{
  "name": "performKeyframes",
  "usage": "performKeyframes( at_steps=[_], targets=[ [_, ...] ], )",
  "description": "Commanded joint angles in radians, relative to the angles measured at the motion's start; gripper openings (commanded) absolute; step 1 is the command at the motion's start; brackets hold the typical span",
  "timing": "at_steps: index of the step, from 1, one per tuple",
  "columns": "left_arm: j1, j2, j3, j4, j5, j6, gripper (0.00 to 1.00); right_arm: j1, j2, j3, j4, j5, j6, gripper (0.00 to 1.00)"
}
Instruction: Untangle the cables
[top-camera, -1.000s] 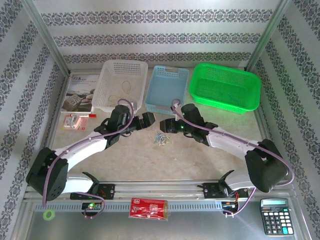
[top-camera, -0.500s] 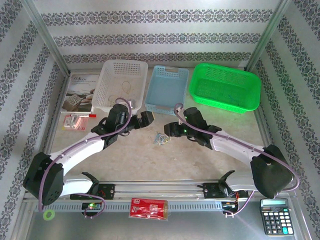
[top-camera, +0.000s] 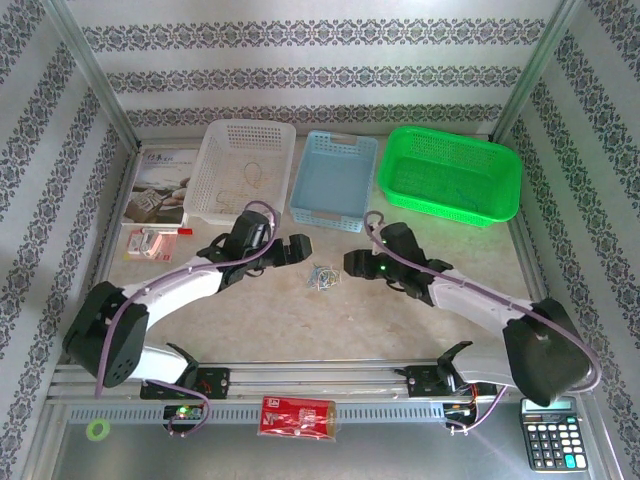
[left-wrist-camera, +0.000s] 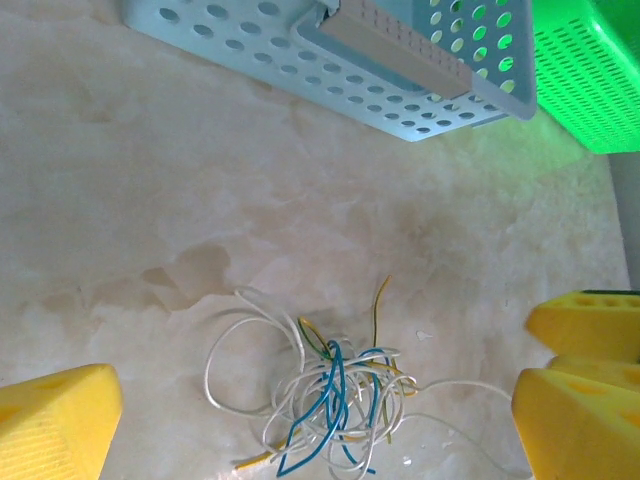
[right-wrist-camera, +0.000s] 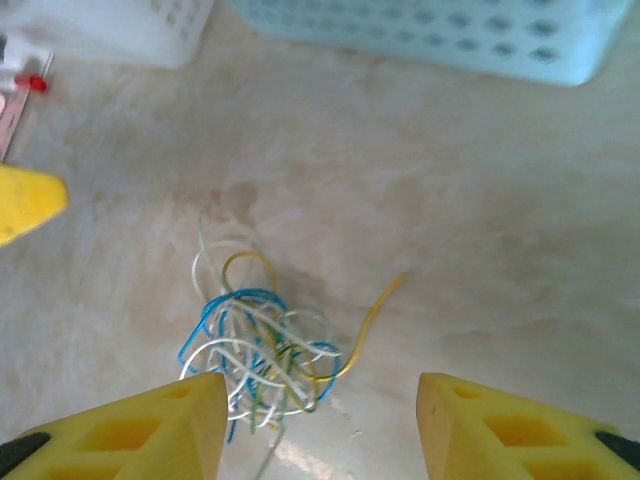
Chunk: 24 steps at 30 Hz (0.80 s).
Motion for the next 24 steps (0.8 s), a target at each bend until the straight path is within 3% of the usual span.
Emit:
performKeyframes(
  at_steps=[1,9,13,24],
  targets=[
    [-0.022,0.064,0.083,-0.025,-0.006,0.048,1.0,-0.041,-0.054,-0.023,-0.006,-0.007,0.048,0.53],
    [-0.092,0.276,0.317,-0.168,-0.014,0.155,1.0,-0.077,-0.062,-0.033,-0.059,0.015,0.084,0.5],
    [-0.132,0.314,0.348,-0.228,-0.027,0.199,0.99,-0.077,-0.029,-0.011,-0.087,0.015,0.087,0.49],
    [-0.164,0.218,0.134,-0.14,-0.012,0.188,0.68,-0.02,0.138,0.111,-0.141,0.019,0.049,0.46]
  ],
)
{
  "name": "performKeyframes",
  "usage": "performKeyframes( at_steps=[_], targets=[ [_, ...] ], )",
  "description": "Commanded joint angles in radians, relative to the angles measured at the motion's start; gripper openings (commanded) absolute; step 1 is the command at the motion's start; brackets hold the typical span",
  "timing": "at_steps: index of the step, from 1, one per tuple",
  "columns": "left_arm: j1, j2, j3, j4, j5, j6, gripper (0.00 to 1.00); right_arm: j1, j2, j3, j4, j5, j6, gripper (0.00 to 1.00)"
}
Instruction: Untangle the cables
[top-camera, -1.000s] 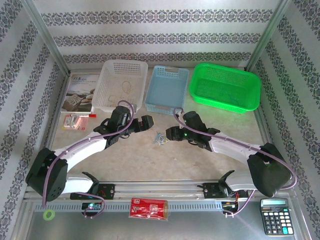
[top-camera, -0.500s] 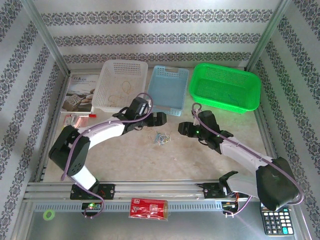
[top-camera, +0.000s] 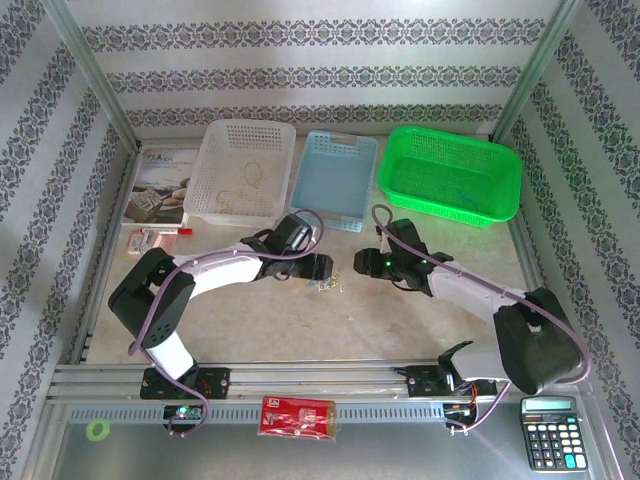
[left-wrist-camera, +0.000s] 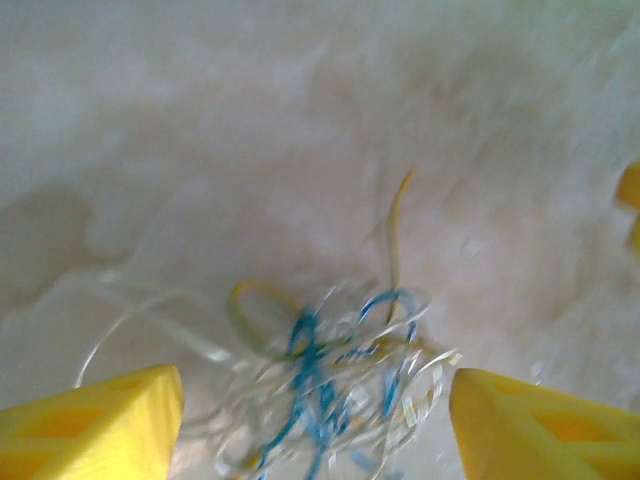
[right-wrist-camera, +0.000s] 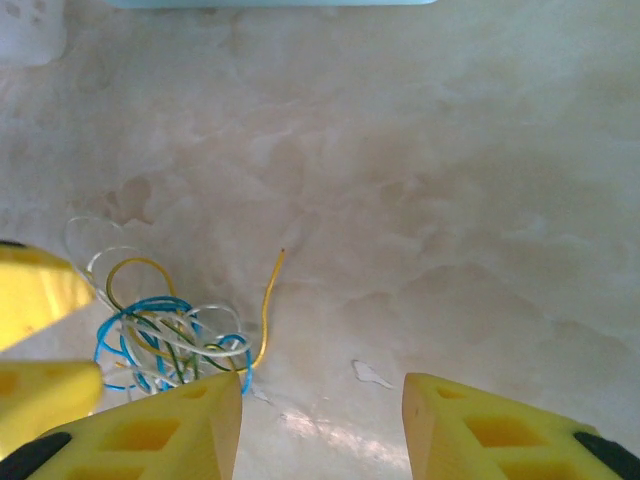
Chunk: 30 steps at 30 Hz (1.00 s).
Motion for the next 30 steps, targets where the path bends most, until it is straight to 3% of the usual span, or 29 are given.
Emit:
performKeyframes(
  at_steps=[1,14,24,30],
  targets=[
    [-0.012,-0.047,-0.049,0.028,0.006,0.002,0.67,0.031,0.043,0.06,-0.022,0.021,-0.02,0.46],
    [-0.021,-0.079,-0.113,0.062,0.007,-0.008,0.63,0.08,0.135,0.147,-0.058,0.07,-0.041,0.45],
    [-0.011,-0.245,-0.15,0.084,-0.095,-0.071,0.81,0.061,-0.034,0.112,-0.098,0.11,-0.035,0.51],
    [0.021,-0.34,-0.18,0.102,-0.164,-0.116,0.9,0.114,-0.102,0.089,-0.114,0.107,0.021,0.58]
  ],
)
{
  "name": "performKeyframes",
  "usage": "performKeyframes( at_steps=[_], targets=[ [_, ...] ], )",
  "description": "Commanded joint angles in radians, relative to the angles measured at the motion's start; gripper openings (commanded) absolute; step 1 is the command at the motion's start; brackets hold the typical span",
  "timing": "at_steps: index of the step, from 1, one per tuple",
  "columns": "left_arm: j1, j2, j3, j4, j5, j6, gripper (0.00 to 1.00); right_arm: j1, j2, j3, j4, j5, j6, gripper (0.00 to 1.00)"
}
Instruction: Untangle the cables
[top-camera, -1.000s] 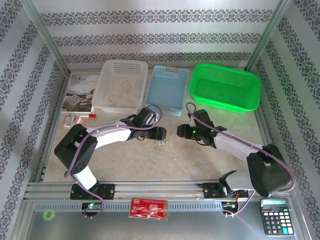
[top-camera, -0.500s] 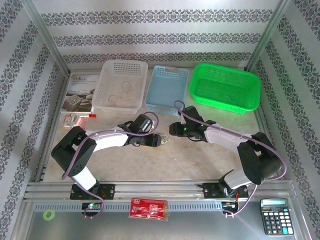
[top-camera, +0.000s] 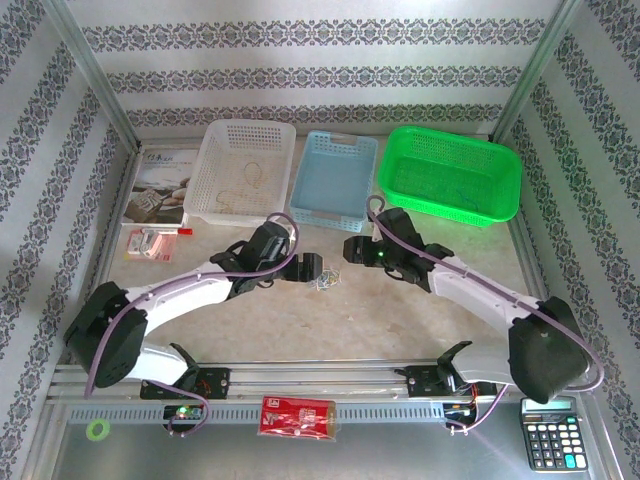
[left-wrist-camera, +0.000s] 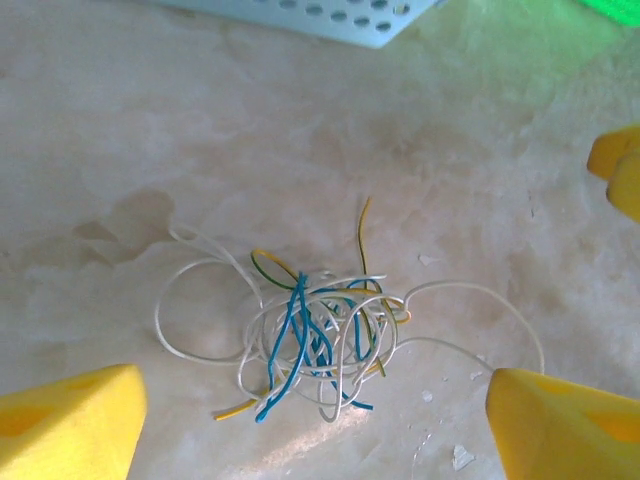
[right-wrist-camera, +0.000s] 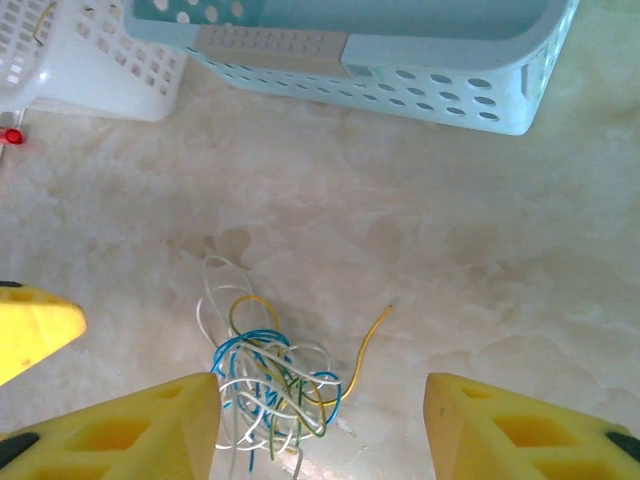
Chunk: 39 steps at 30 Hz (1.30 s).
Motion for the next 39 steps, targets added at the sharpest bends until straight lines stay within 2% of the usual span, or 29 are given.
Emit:
performKeyframes(
  at_steps=[1,4,9,17,27,31,35,39],
  targets=[
    [0.024,-0.052,-0.022,0.033,-0.07,-0.046,0.91,0.045,-0.019,-0.02,-0.04,0.024,0.037,0.59],
    [0.042,-0.085,-0.029,0.033,-0.098,-0.066,0.96,0.098,0.001,-0.024,-0.042,0.073,0.068,0.64],
    [0.068,-0.118,-0.031,0.044,-0.113,-0.101,1.0,0.166,0.101,-0.02,-0.017,0.137,0.121,0.64],
    [0.093,-0.136,-0.031,0.057,-0.104,-0.122,1.0,0.198,0.247,-0.014,0.091,0.151,0.142,0.58],
    [0.111,-0.134,-0.052,0.101,-0.085,-0.148,1.0,0.158,0.352,-0.005,0.252,-0.093,0.015,0.35],
    [0.126,-0.131,-0.055,0.113,-0.063,-0.159,1.0,0.119,0.33,0.011,0.231,-0.17,-0.116,0.14],
    [0.146,-0.13,-0.061,0.129,-0.032,-0.182,1.0,0.074,0.247,0.013,0.18,-0.206,-0.294,0.0],
    [0.164,-0.123,-0.068,0.143,-0.005,-0.203,1.0,0.031,0.175,0.004,0.142,-0.223,-0.434,0.0]
  ],
)
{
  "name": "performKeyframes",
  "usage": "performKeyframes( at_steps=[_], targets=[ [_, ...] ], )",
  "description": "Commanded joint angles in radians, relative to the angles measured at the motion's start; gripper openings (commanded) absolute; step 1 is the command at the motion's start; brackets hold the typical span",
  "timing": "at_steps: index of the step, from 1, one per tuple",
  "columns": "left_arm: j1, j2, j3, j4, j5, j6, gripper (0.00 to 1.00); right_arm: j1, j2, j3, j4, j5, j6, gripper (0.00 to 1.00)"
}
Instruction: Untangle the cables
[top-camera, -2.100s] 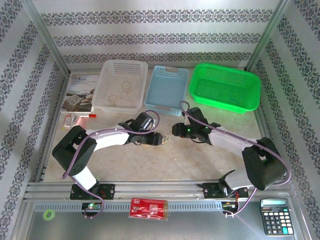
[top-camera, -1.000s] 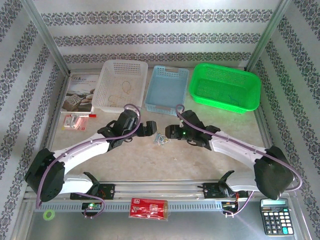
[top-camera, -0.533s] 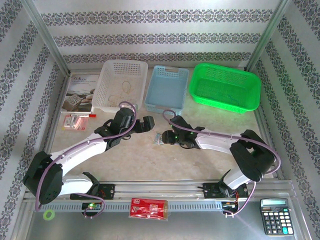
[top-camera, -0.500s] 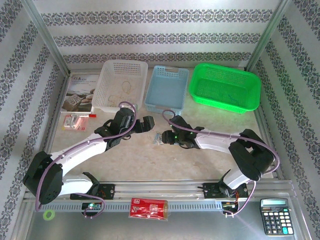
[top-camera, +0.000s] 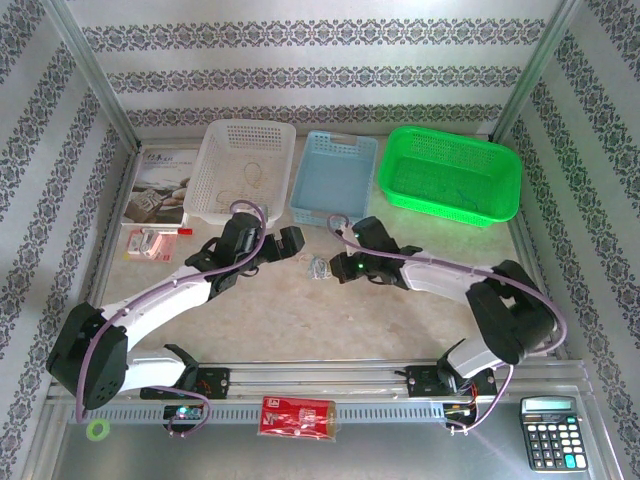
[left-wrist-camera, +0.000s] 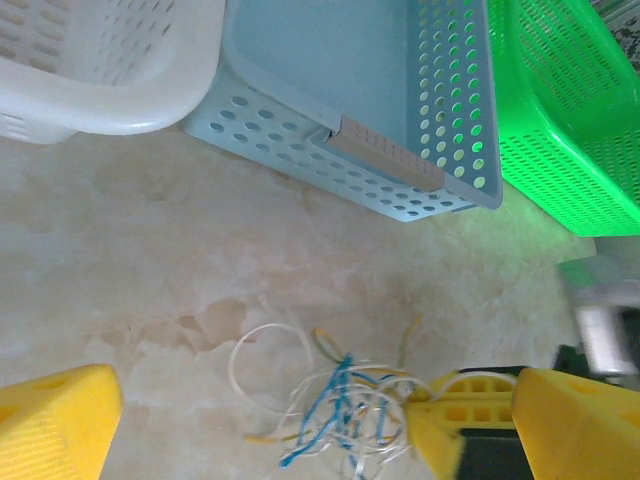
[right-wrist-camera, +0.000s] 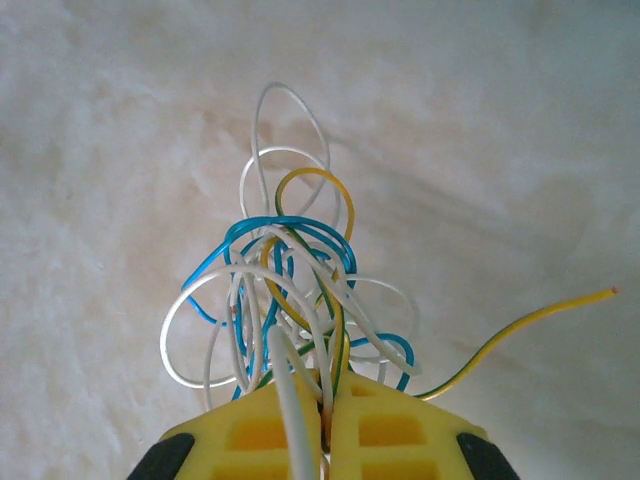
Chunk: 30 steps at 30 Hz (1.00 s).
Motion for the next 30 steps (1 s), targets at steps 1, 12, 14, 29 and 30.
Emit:
performKeyframes(
  at_steps=[1,12,14,29,30],
  targets=[
    [0.021,-0.004,-0.018,0.056,0.04,-0.034,1.0,-0.032,-0.061,0.013,-0.037,-0.07,-0.182,0.0],
    [0.026,0.0,-0.035,0.082,0.059,-0.053,1.0,-0.002,-0.087,0.068,-0.156,-0.053,-0.351,0.0],
    [0.035,-0.001,-0.036,0.081,0.067,-0.052,1.0,0.008,-0.076,0.084,-0.189,0.008,-0.371,0.29],
    [0.062,-0.02,-0.034,0.075,0.028,-0.093,1.0,0.037,-0.296,-0.123,-0.061,0.197,0.599,0.62],
    [0.063,-0.018,-0.033,0.076,0.027,-0.094,1.0,0.052,-0.292,-0.121,-0.069,0.212,0.627,0.62]
  ],
)
